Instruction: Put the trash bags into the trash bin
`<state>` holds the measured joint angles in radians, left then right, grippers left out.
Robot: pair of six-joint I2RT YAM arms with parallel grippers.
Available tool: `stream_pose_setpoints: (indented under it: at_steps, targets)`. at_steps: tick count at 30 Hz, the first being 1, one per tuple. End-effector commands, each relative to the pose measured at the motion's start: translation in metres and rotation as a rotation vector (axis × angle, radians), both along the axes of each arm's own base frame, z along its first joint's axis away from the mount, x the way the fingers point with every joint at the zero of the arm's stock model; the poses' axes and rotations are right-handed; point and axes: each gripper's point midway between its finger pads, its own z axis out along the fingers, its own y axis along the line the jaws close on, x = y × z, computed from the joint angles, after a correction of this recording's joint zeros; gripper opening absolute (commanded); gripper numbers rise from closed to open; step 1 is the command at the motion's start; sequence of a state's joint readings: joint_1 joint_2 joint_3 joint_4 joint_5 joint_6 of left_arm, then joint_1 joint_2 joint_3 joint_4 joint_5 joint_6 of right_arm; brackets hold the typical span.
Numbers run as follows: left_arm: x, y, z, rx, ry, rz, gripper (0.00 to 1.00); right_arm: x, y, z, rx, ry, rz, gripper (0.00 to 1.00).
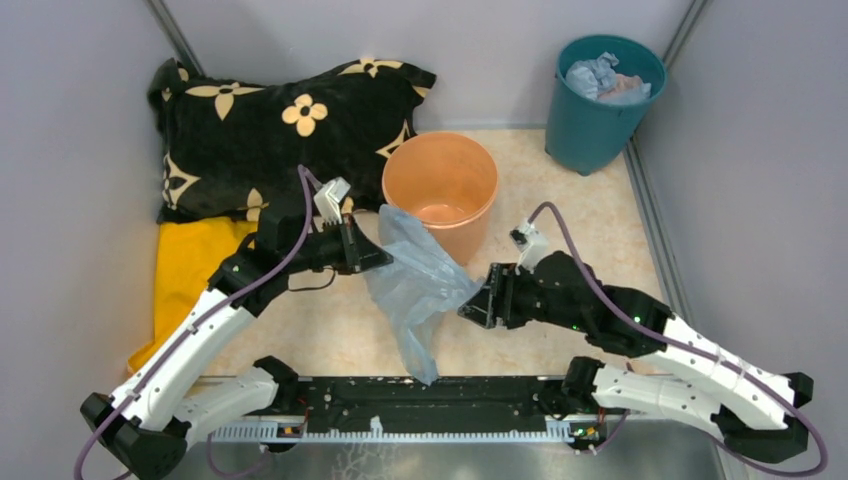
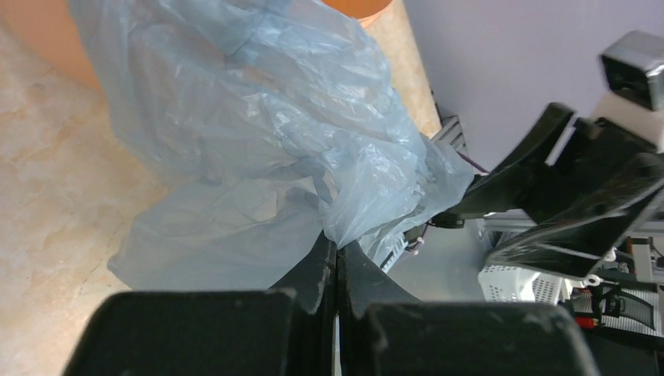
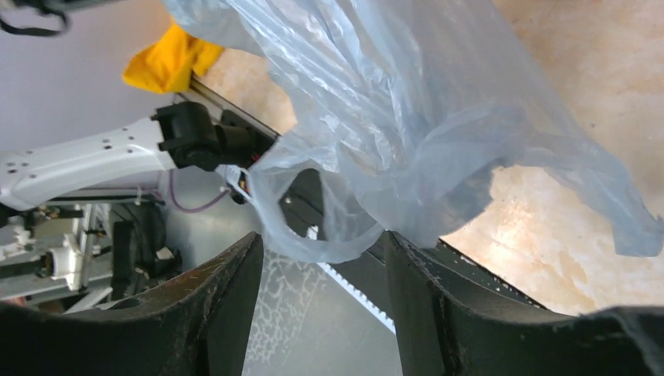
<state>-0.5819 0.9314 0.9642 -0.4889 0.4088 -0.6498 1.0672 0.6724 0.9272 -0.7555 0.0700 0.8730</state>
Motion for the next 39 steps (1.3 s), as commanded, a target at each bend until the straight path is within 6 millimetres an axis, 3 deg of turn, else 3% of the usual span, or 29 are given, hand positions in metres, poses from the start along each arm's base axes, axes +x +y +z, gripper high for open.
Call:
stream_pose_setpoints:
  at_steps: [1,5,11,16,23,25,27,28,34,39]
  targets:
    - [0.003,-0.008,0.04,-0.098,-0.052,-0.003,0.0,-0.005,0.022,0.004,-0.057,0.017,0.074,0.58]
    - [0.009,-0.012,0.057,-0.174,-0.067,0.028,0.0,-0.009,0.033,-0.006,-0.131,0.068,0.055,0.6]
    - [0.013,-0.007,0.071,-0.228,-0.084,0.09,0.0,-0.014,0.055,0.01,0.012,0.077,0.028,0.61]
    - [0.012,-0.005,0.072,-0.248,-0.086,0.11,0.0,-0.013,0.066,0.013,0.044,0.075,0.002,0.62]
    - [0.007,-0.006,0.082,-0.29,-0.093,0.091,0.0,-0.007,0.08,-0.007,-0.022,0.08,-0.005,0.61]
    - [0.004,-0.006,0.088,-0.301,-0.101,0.085,0.0,-0.004,0.078,-0.011,-0.033,0.071,-0.019,0.49]
    - [0.002,-0.004,0.095,-0.309,-0.118,0.083,0.0,-0.004,0.076,-0.009,-0.026,0.057,-0.018,0.06]
    - [0.001,-0.002,0.099,-0.305,-0.127,0.086,0.0,-0.004,0.071,-0.008,-0.023,0.057,-0.026,0.0]
    - [-0.005,0.014,0.122,-0.278,-0.207,0.122,0.0,-0.005,0.008,0.005,-0.004,0.031,-0.126,0.0]
    - [-0.015,0.01,0.131,-0.287,-0.207,0.065,0.0,0.002,-0.042,0.019,-0.019,-0.019,-0.232,0.0]
